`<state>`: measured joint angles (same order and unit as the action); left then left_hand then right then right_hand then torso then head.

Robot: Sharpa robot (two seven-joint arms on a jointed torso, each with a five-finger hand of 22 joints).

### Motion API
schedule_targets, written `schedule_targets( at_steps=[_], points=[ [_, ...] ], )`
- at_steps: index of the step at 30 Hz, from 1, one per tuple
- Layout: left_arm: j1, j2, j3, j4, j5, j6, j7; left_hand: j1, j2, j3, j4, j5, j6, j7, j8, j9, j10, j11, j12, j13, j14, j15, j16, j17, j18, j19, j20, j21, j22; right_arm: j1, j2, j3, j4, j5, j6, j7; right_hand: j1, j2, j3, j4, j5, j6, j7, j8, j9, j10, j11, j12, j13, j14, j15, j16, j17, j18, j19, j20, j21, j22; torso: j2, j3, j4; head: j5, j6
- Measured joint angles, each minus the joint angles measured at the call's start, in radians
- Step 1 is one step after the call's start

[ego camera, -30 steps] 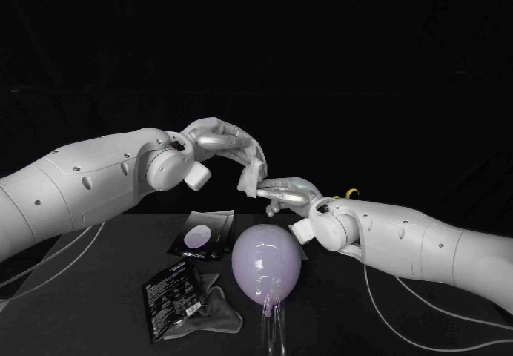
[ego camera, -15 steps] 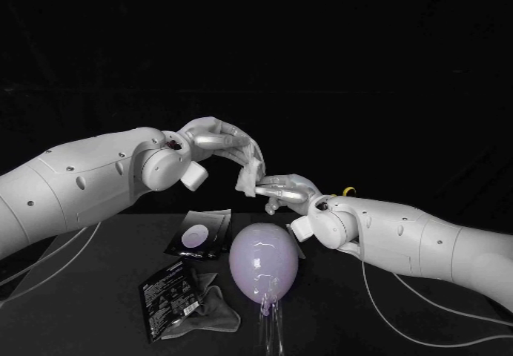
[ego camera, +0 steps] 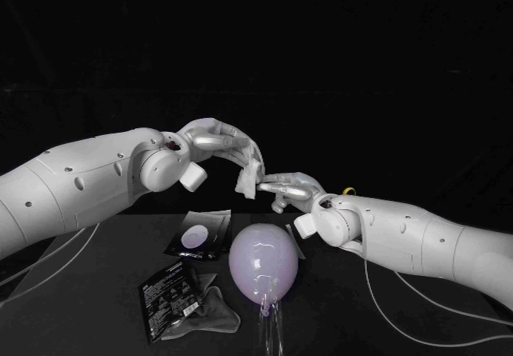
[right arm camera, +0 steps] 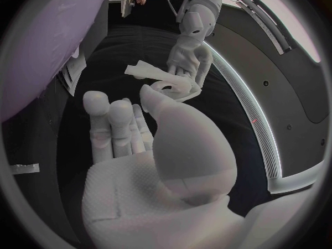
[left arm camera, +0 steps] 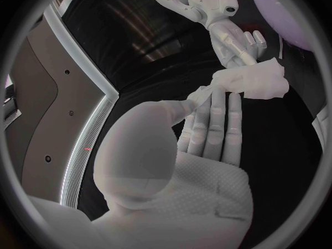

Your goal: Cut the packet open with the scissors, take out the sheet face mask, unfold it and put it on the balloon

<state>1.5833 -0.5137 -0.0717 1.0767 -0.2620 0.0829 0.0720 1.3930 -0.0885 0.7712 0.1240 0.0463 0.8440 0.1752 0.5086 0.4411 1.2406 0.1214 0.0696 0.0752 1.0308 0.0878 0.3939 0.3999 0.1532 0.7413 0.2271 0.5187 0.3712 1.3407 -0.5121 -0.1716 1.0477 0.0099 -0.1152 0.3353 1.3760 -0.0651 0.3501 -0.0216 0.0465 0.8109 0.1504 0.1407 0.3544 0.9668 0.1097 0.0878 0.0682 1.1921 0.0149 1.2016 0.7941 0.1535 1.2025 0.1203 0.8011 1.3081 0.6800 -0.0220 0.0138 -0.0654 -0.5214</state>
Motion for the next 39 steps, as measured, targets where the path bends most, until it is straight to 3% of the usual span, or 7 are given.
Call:
schedule_targets(
  at_steps=[2,39],
  points=[
    [0.0,0.0,0.0,0.001,0.0,0.001,0.0,0.0,0.0,0.0,0.0,0.0,-0.001,-0.001,0.002,0.0,0.0,0.0,0.0,0.0,0.0,0.0,0.0,0.0,0.0,-0.002,-0.002,0.004,0.001,0.0,-0.001,0.0,-0.001,0.004,-0.002,0.002,-0.004,0.004,0.011,0.002,0.0,0.014,-0.002,0.006,0.001,0.021,0.002,0.001,0.0,0.022,0.003,0.021,0.023,-0.015,0.024,0.001,0.042,0.0,0.0,0.0001,0.0,0.0,0.0],
    [0.0,0.001,0.0,0.005,0.004,0.015,-0.002,-0.001,-0.002,0.0,0.0,-0.001,-0.001,-0.001,0.002,0.0,0.0,0.0,0.0,0.0,-0.002,-0.002,0.004,0.004,0.0,-0.014,0.0,0.023,0.019,0.004,0.018,0.003,-0.007,0.016,-0.009,0.012,-0.041,0.004,0.077,-0.006,0.0,0.064,-0.003,0.018,-0.003,0.084,0.007,0.001,-0.003,0.046,0.014,0.043,0.021,-0.025,0.046,0.009,0.091,0.0,0.0,-0.0003,0.0005,-0.003,0.001]
  ],
)
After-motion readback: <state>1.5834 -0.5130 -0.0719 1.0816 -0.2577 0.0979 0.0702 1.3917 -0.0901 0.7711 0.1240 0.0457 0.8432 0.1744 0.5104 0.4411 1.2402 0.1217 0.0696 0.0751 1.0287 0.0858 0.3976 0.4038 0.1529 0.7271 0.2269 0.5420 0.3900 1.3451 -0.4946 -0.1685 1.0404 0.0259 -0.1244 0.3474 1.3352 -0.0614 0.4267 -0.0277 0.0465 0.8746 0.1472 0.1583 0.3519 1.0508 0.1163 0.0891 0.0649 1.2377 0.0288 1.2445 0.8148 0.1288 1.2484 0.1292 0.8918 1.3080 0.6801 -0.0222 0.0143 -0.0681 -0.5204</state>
